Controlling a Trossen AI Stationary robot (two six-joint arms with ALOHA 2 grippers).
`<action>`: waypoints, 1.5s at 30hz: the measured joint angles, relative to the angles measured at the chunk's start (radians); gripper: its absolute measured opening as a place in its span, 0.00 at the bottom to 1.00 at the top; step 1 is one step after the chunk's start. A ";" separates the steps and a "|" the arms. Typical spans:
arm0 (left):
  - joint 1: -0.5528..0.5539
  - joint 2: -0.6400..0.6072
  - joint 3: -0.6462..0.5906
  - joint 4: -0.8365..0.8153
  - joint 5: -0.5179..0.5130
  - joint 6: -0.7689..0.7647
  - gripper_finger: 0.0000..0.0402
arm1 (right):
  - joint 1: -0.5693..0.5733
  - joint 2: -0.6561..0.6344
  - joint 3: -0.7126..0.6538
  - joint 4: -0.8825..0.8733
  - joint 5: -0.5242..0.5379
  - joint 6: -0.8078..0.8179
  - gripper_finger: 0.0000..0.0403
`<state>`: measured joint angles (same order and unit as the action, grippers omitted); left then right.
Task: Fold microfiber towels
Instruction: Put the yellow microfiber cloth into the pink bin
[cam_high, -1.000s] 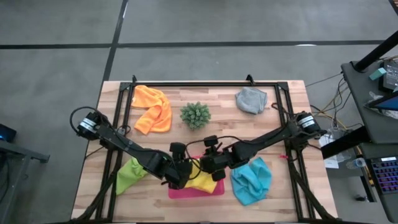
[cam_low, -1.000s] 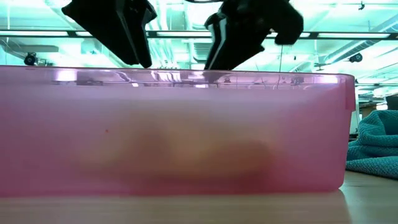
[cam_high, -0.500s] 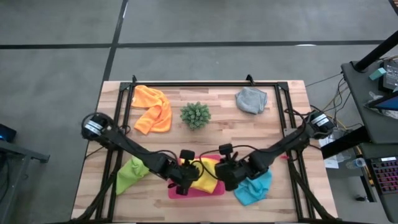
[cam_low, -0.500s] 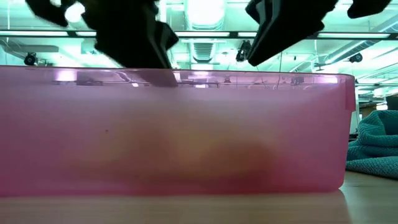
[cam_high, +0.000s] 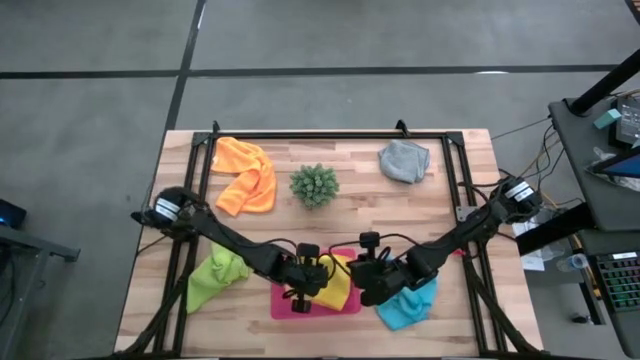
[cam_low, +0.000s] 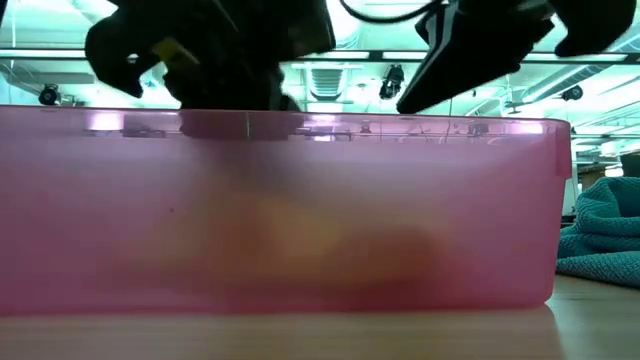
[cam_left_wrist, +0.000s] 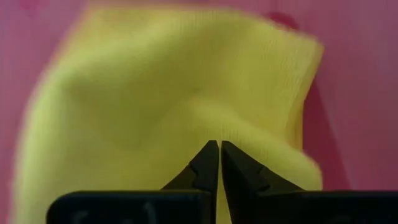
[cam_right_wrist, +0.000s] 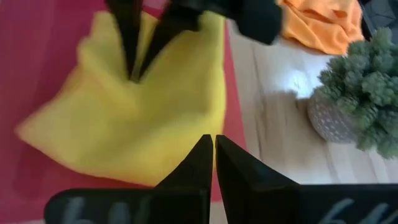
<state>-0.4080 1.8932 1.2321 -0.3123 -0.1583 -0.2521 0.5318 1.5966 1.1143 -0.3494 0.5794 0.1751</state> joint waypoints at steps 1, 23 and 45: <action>0.006 0.008 -0.001 -0.002 0.026 -0.006 0.01 | 0.000 -0.001 -0.009 0.024 0.001 0.000 0.03; 0.051 -0.055 0.008 -0.133 0.132 -0.042 0.01 | 0.001 -0.006 -0.041 0.079 0.000 0.026 0.03; 0.048 -0.219 -0.042 -0.376 -0.100 0.050 0.37 | 0.001 -0.006 -0.088 0.165 0.000 0.038 0.03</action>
<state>-0.3595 1.6738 1.1898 -0.6883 -0.2585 -0.2020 0.5323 1.5902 1.0260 -0.1839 0.5793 0.2131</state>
